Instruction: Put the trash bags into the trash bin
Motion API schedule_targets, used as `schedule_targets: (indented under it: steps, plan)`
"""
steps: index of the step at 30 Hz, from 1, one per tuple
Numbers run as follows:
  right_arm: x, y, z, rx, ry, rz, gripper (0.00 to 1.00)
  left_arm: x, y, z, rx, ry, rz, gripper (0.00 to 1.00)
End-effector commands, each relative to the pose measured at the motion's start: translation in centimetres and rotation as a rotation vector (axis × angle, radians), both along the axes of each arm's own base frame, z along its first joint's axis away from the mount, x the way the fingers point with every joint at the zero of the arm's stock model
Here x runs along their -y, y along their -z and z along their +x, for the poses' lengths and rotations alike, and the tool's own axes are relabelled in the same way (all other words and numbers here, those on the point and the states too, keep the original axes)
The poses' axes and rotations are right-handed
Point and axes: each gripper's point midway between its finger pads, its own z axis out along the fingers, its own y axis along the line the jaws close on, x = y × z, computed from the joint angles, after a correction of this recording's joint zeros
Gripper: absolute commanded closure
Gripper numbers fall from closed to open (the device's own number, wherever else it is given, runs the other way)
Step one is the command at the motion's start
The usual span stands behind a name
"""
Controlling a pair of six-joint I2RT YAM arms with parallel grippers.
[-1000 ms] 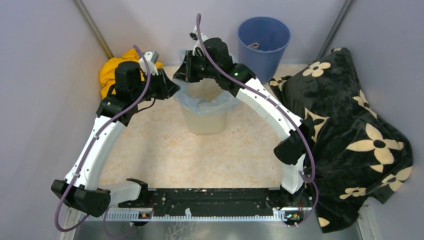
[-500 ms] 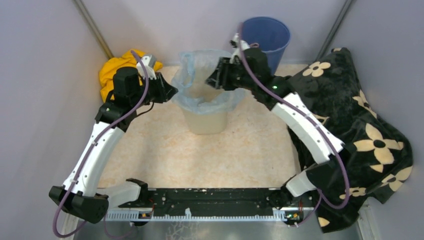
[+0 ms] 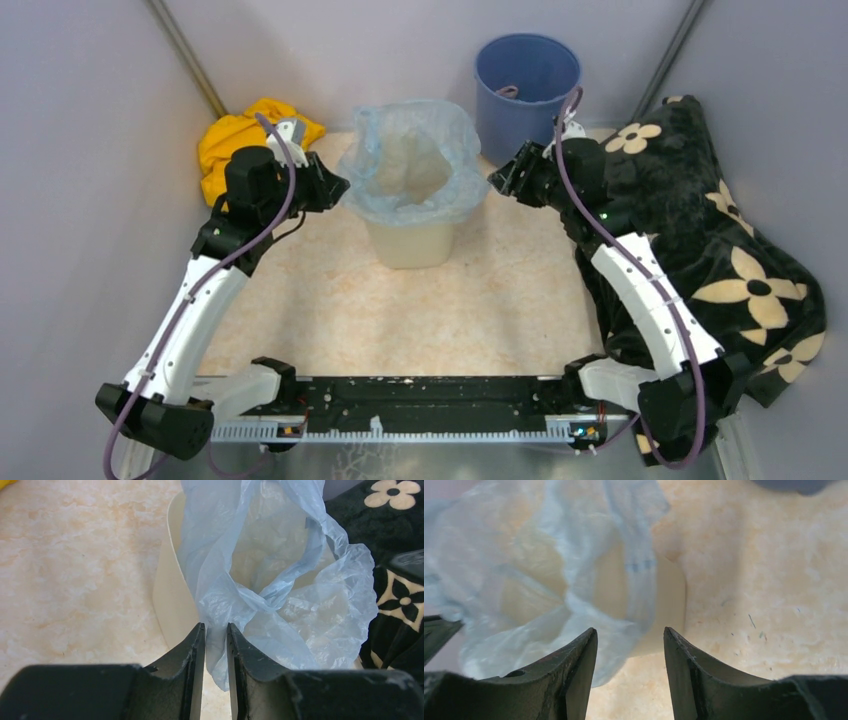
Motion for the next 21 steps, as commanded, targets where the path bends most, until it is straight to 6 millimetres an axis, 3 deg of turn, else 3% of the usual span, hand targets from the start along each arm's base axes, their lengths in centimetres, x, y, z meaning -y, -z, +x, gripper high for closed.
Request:
schedule_targets:
  steps: [1,5,16,21]
  plan:
    - [0.1,0.3,0.6,0.010,-0.022,0.121,0.48,-0.8,-1.7,0.3,0.066,-0.045,-0.011,0.71]
    - [0.3,1.4,1.0,-0.003,-0.020,0.155,0.48,-1.1,-1.6,0.3,0.068,-0.061,-0.009,0.71]
    - [-1.8,5.0,1.8,-0.084,-0.091,0.234,0.48,-1.4,-0.7,0.8,0.053,-0.100,-0.021,0.71]
    - [-1.0,6.0,1.8,-0.094,-0.053,0.216,0.48,-1.5,-0.3,0.9,0.047,-0.109,-0.027,0.71]
